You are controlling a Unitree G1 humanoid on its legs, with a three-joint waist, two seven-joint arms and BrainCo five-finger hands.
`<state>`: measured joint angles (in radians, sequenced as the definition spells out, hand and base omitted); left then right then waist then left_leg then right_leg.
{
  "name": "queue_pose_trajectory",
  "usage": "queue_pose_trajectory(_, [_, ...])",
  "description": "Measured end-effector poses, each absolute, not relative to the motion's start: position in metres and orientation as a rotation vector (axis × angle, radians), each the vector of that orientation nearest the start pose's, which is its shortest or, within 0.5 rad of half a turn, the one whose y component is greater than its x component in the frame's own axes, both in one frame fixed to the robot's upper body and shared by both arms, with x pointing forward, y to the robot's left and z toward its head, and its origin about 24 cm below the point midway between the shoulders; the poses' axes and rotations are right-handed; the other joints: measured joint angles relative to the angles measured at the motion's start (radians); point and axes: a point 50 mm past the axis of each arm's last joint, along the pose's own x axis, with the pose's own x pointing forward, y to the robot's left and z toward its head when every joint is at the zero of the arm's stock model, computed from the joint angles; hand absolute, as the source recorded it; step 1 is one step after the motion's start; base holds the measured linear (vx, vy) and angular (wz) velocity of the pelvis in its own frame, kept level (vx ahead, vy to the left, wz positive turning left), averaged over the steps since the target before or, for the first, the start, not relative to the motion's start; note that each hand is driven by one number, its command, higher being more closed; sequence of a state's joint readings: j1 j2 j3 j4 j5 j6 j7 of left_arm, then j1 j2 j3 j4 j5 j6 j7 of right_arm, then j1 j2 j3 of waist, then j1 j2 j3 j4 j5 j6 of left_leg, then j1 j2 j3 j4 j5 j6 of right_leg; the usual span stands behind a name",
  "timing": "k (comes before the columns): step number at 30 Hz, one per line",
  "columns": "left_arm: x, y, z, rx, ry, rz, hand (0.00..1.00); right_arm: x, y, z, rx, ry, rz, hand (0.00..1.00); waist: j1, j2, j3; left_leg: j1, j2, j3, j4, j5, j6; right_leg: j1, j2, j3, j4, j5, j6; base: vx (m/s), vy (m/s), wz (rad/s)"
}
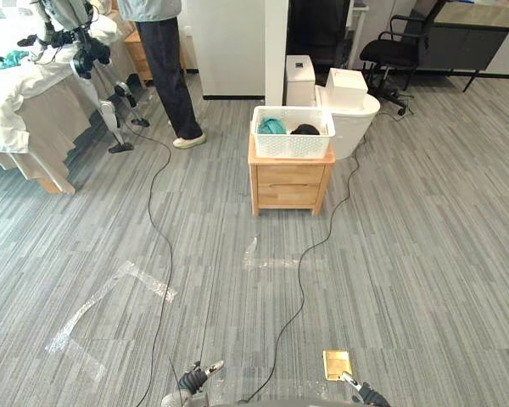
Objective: Pick up the laundry basket with both hands and put the clothes into the washing machine.
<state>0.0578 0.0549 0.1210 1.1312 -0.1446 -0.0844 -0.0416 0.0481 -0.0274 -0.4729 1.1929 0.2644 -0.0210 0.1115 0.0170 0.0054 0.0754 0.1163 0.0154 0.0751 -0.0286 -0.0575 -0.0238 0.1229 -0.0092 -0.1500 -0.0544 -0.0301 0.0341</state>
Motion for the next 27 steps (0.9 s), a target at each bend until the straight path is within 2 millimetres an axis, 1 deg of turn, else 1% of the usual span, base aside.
queue_pose_trajectory(18, [0.094,0.186,-0.164,-0.159,1.079,0.206,0.00,0.071,-0.199,-0.171,0.537,1.097,-0.513,0.00,0.000,-0.005,0.003,-0.006,-0.001,0.005,-0.006,-0.001,0.001,-0.009,-0.001,-0.003,-0.003,-0.001,0.000,-0.01,-0.003,-0.01])
queue_pose_trajectory(20, [0.094,0.187,-0.164,-0.158,1.078,0.204,0.00,0.072,-0.200,-0.170,0.540,1.094,-0.514,0.00,-0.001,-0.005,0.003,-0.020,-0.003,0.010,0.001,-0.007,0.010,-0.024,-0.004,0.002,0.000,-0.004,0.000,0.00,0.009,-0.08])
queue_pose_trajectory(21, [0.096,0.186,-0.164,-0.156,1.076,0.201,0.00,0.075,-0.200,-0.170,0.544,1.086,-0.515,0.00,-0.001,-0.003,0.010,-0.032,-0.008,0.011,0.022,-0.021,0.027,-0.039,-0.011,-0.001,0.028,-0.031,0.013,0.03,0.032,0.08])
queue_pose_trajectory(22, [0.100,0.186,-0.163,-0.148,1.070,0.190,0.00,0.077,-0.201,-0.169,0.556,1.077,-0.530,0.00,-0.003,0.000,0.029,-0.038,-0.017,0.010,0.054,-0.045,0.043,-0.072,-0.030,-0.013,0.126,-0.086,0.030,0.05,0.037,0.18])
queue_pose_trajectory(23, [0.101,0.185,-0.163,-0.141,1.071,0.181,0.00,0.076,-0.202,-0.169,0.564,1.074,-0.539,0.00,-0.004,-0.005,0.039,-0.038,-0.020,0.009,0.067,-0.056,0.047,-0.093,-0.044,-0.021,0.193,-0.120,0.046,0.04,0.062,0.29])
queue_pose_trajectory(24, [0.105,0.183,-0.162,-0.124,1.067,0.158,0.00,0.075,-0.204,-0.169,0.570,1.069,-0.554,0.00,-0.003,0.001,0.046,-0.031,-0.038,0.002,0.075,-0.070,0.060,-0.141,-0.083,-0.043,0.345,-0.176,0.086,0.00,0.075,0.21])
queue_pose_trajectory(25, [0.108,0.181,-0.162,-0.114,1.064,0.139,0.00,0.076,-0.211,-0.168,0.566,1.056,-0.567,0.00,-0.001,-0.002,0.062,-0.019,-0.050,-0.008,0.082,-0.096,0.067,-0.232,-0.132,-0.082,0.573,-0.193,0.088,0.01,0.093,0.14])
queue_pose_trajectory(26, [0.108,0.181,-0.162,-0.107,1.064,0.135,0.00,0.078,-0.210,-0.167,0.578,1.044,-0.572,0.00,-0.003,-0.001,0.063,-0.006,-0.060,-0.011,0.084,-0.103,0.072,-0.283,-0.165,-0.097,0.694,-0.184,0.072,0.05,0.093,0.11])
queue_pose_trajectory(27, [0.110,0.182,-0.161,-0.091,1.061,0.127,0.00,0.082,-0.209,-0.166,0.598,1.019,-0.578,0.00,-0.007,-0.001,0.081,0.033,-0.071,-0.021,0.090,-0.122,0.086,-0.362,-0.205,-0.098,0.879,-0.176,0.049,0.20,0.077,0.10])
